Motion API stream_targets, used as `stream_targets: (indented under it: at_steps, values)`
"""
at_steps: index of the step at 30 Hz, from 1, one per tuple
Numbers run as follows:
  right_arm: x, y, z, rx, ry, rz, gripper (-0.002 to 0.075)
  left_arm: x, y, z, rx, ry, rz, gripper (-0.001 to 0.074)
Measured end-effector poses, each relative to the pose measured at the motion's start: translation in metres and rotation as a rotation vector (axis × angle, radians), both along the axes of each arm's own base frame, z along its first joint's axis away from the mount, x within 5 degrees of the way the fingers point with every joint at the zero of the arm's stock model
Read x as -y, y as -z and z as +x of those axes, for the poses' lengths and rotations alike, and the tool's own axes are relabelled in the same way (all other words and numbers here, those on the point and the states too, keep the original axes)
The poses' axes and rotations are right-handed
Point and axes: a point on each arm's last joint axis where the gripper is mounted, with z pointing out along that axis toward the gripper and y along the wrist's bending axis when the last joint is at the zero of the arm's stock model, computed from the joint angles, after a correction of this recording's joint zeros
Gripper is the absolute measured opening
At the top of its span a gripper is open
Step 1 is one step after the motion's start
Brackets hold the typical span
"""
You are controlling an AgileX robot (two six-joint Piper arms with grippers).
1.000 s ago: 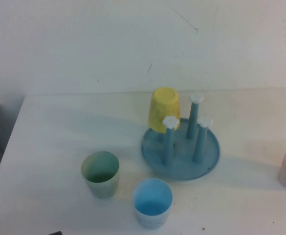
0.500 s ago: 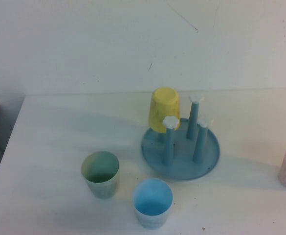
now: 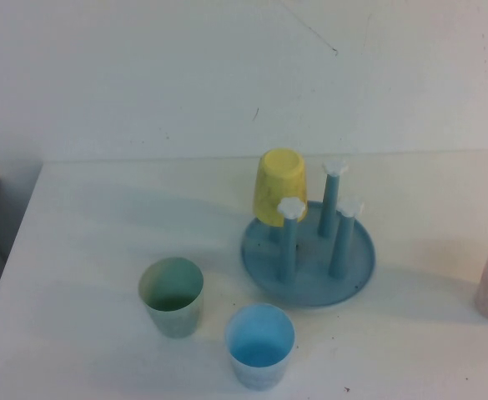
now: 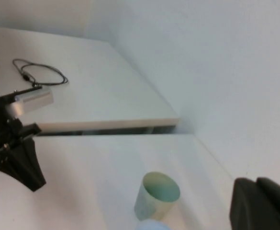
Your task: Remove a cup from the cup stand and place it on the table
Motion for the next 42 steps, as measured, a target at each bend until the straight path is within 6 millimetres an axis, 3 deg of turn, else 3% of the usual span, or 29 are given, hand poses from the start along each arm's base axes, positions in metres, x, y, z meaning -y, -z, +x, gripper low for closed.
stream_targets:
  at_steps: [7, 11, 16, 24, 29, 33, 38, 42]
  values:
    - [0.011, 0.021, -0.007, -0.146, 0.160, -0.186, -0.0001, 0.000, 0.001, -0.001, -0.017, 0.003, 0.007, -0.0002]
    - [0.022, 0.027, -0.029, -0.190, 0.400, -0.202, -0.0001, 0.000, 0.001, -0.001, -0.018, 0.003, 0.007, -0.0002]
    - [0.032, 0.035, -0.064, -0.209, 0.646, -0.099, -0.0001, 0.000, 0.001, -0.001, -0.019, 0.003, 0.006, -0.0002]
    - [0.045, 0.035, -0.081, 0.038, 0.850, 0.019, -0.0001, 0.000, 0.001, -0.001, -0.019, 0.003, 0.006, -0.0002]
    - [0.050, 0.031, -0.080, 0.111, 0.900, 0.034, -0.0001, 0.000, 0.001, -0.001, -0.019, 0.003, 0.006, -0.0002]
    - [0.053, 0.041, -0.067, 0.125, 0.922, 0.066, -0.0001, 0.000, 0.001, -0.001, -0.019, 0.003, 0.006, -0.0002]
    - [0.064, 0.076, -0.033, 0.150, 0.997, 0.143, -0.0001, 0.000, 0.001, -0.001, -0.019, 0.003, 0.006, -0.0002]
    - [0.074, 0.122, -0.015, 0.146, 1.081, 0.214, -0.0001, 0.000, 0.001, -0.001, -0.020, 0.002, 0.005, -0.0002]
